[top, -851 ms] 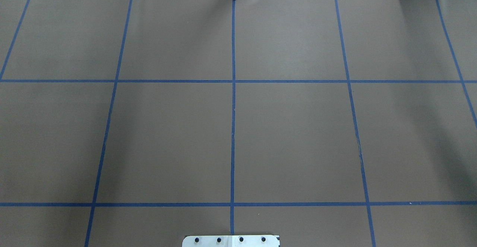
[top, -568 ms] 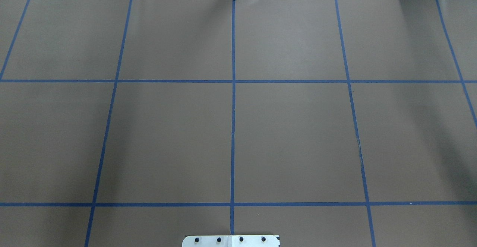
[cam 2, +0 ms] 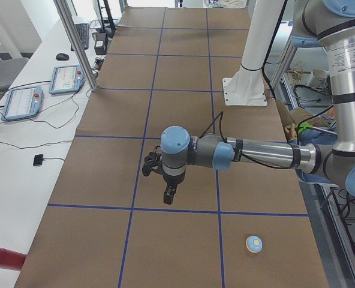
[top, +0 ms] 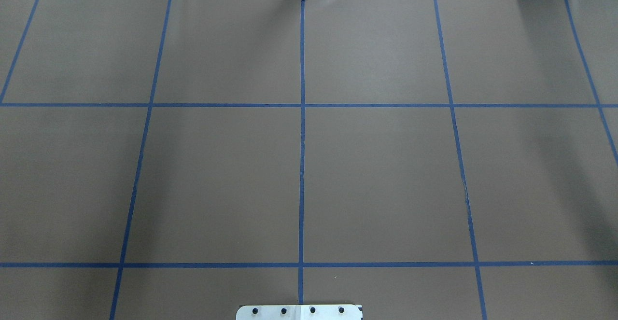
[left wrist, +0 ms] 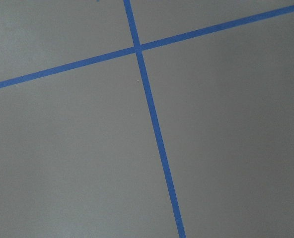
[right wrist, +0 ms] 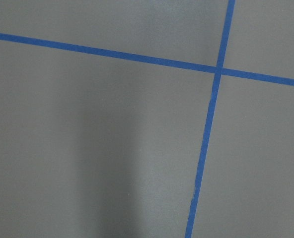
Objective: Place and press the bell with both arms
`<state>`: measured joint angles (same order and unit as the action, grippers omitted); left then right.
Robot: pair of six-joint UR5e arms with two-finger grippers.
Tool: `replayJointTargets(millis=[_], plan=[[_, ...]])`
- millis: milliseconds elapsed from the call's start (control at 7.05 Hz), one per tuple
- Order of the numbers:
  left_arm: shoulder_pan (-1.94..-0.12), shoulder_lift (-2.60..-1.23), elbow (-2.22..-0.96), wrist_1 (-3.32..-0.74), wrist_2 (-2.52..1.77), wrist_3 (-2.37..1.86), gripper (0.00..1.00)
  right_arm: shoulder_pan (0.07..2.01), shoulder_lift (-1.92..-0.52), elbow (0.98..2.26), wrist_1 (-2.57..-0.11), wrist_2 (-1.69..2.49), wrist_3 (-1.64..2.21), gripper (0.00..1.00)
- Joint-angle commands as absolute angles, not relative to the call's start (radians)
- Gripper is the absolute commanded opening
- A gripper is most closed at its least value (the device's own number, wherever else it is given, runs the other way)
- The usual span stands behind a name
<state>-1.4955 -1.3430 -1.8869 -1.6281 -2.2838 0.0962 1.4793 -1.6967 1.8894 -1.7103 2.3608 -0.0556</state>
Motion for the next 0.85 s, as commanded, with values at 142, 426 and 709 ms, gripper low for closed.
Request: replayJointTargets(millis=[142,426,709], plan=[[-1.5,-1.348,-1.887,-1.634,-2.233,0.095,1.0,1.479,-1.709,1.89,-1.678,2.373,-0.054,1.0],[-1.499,-1.339,-1.879,-1.629,-2.243,0.098,1.0,1.474,-1.701,1.888,-1.678,2.378,-0.051,1.0],[-1.497,-1.333,-1.823,-1.682,-2.383,0.094,1.0,1.474,-1.675,1.884,-1.678,2.379,-0.046,1.0]])
